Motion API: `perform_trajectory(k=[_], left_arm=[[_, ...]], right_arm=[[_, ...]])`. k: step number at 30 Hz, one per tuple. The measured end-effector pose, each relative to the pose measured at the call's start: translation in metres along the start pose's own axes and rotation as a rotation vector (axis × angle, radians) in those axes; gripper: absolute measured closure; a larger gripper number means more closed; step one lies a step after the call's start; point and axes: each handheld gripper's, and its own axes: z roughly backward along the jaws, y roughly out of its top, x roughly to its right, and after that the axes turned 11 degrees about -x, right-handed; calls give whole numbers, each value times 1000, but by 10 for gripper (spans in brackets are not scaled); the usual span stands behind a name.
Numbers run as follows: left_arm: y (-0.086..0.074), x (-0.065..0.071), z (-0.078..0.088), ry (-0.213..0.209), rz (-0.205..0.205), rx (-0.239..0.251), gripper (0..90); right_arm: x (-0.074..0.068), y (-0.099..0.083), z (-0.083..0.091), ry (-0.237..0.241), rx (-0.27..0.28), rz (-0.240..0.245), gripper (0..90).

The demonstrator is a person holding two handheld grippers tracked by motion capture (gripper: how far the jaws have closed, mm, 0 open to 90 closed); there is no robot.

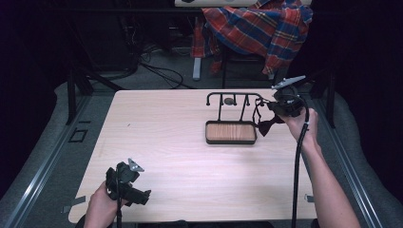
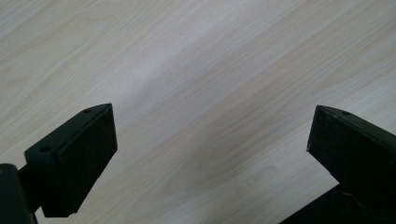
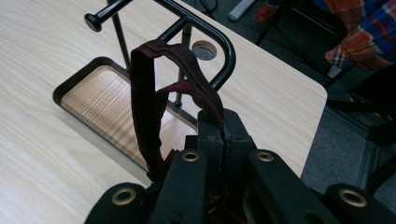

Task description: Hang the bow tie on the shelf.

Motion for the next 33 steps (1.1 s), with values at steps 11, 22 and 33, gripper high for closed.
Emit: perform_trajectory(k=[11, 22, 33], left_arm=[[0, 0, 0, 0, 0, 1, 16], [0, 0, 0, -1, -1, 1, 17], [0, 0, 0, -1, -1, 1, 16]], right_arm=[[9, 1, -13, -4, 0, -54, 889], [15, -1, -22, 1, 2, -87, 888], [17, 1, -31, -17, 10, -114, 887]])
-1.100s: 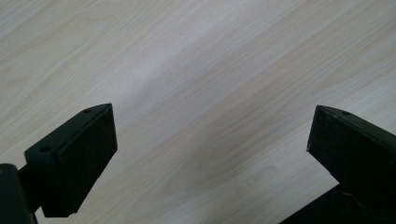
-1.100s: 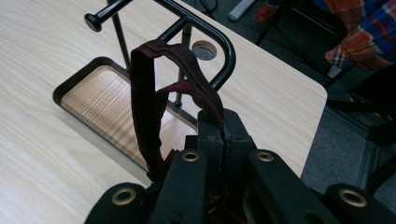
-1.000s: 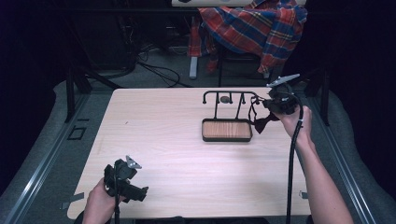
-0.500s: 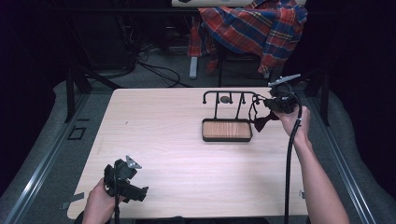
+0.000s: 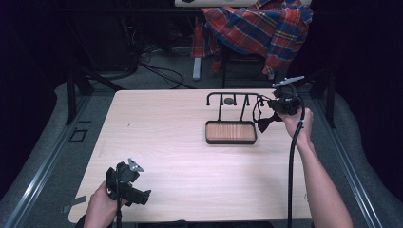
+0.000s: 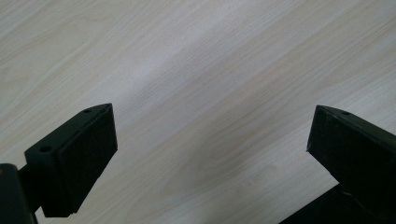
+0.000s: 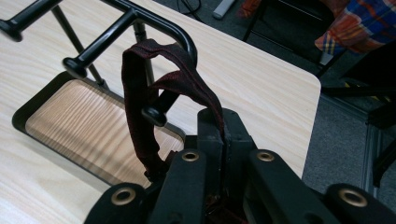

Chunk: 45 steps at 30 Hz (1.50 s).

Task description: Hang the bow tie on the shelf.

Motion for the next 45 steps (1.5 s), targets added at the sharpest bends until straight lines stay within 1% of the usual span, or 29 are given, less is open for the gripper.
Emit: perform_trajectory(k=[5, 8, 13, 16, 21, 31, 45], left_arm=[[0, 0, 0, 1, -4, -1, 17], [0, 0, 0, 1, -5, 0, 17], [0, 0, 1, 0, -2, 0, 16], [0, 0, 1, 0, 0, 2, 16], [0, 0, 1, 1, -2, 2, 16], [-1, 0, 1, -2, -1, 9, 12], [-1, 0, 1, -1, -3, 9, 13]], right_arm=[[5, -2, -7, 17, -1, -39, 886], [8, -5, -11, 23, -4, -55, 884], [9, -6, -14, 29, -11, -59, 881], [10, -7, -17, 44, -16, -71, 876], [8, -8, -22, 46, -31, -65, 871], [5, -9, -32, 69, -72, -58, 856], [0, -9, -36, 99, -92, -35, 835]])
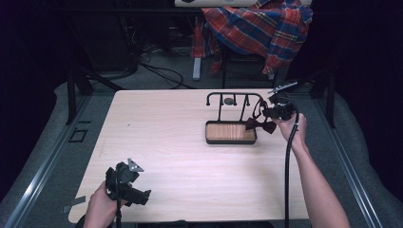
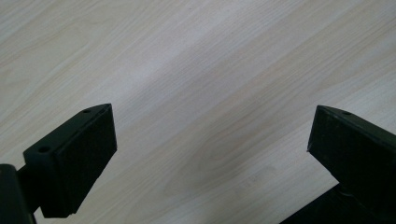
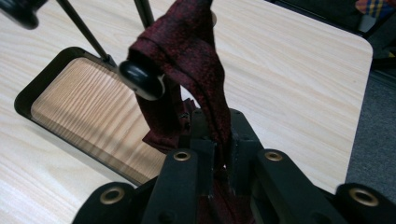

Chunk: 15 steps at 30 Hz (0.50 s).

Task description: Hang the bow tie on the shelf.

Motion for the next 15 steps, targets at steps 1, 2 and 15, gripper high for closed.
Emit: perform_trajectory(k=[1, 2, 15], left_arm=[[0, 0, 0, 0, 0, 0, 13], [0, 0, 0, 0, -1, 0, 13], [0, 0, 0, 1, -2, 0, 13]], right_arm=[[0, 0, 0, 2, -2, 4, 830], [-1, 0, 0, 3, -5, 8, 828], [-1, 0, 8, -6, 35, 9, 773]])
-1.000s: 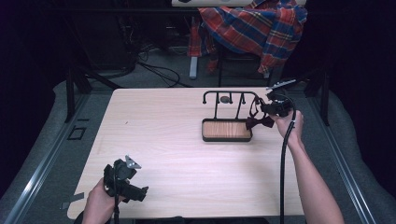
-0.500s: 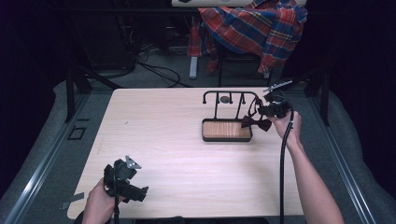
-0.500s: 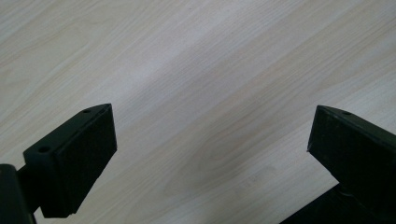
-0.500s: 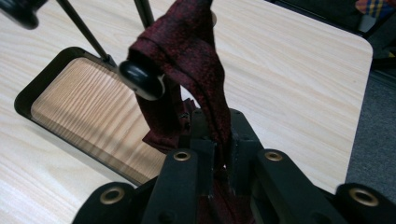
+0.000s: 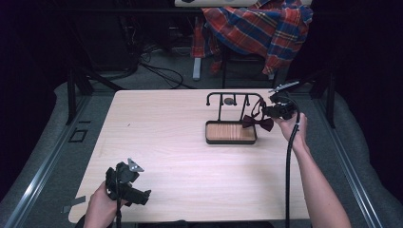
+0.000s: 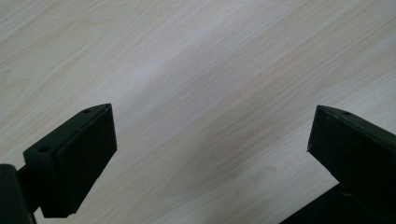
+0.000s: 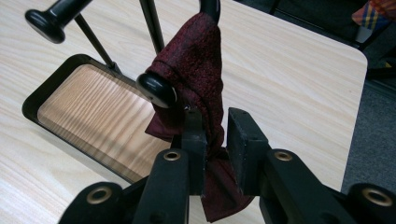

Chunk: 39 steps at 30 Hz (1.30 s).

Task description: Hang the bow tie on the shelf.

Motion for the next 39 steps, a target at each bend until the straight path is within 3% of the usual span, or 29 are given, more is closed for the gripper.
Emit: perform_trajectory(k=[5, 15, 16, 22, 39], left_arm=[[0, 0, 0, 0, 1, 1, 13], [0, 0, 0, 0, 0, 1, 13], [0, 0, 0, 1, 1, 2, 13], [0, 0, 0, 0, 1, 1, 13], [1, 1, 0, 1, 1, -5, 13]], right_arm=[[1, 0, 2, 3, -2, 2, 739], [0, -4, 11, 16, -14, 19, 568], [-1, -5, 14, 12, -30, 21, 509], [-2, -9, 21, 16, -35, 28, 427], [-23, -30, 38, 20, -107, 138, 209]])
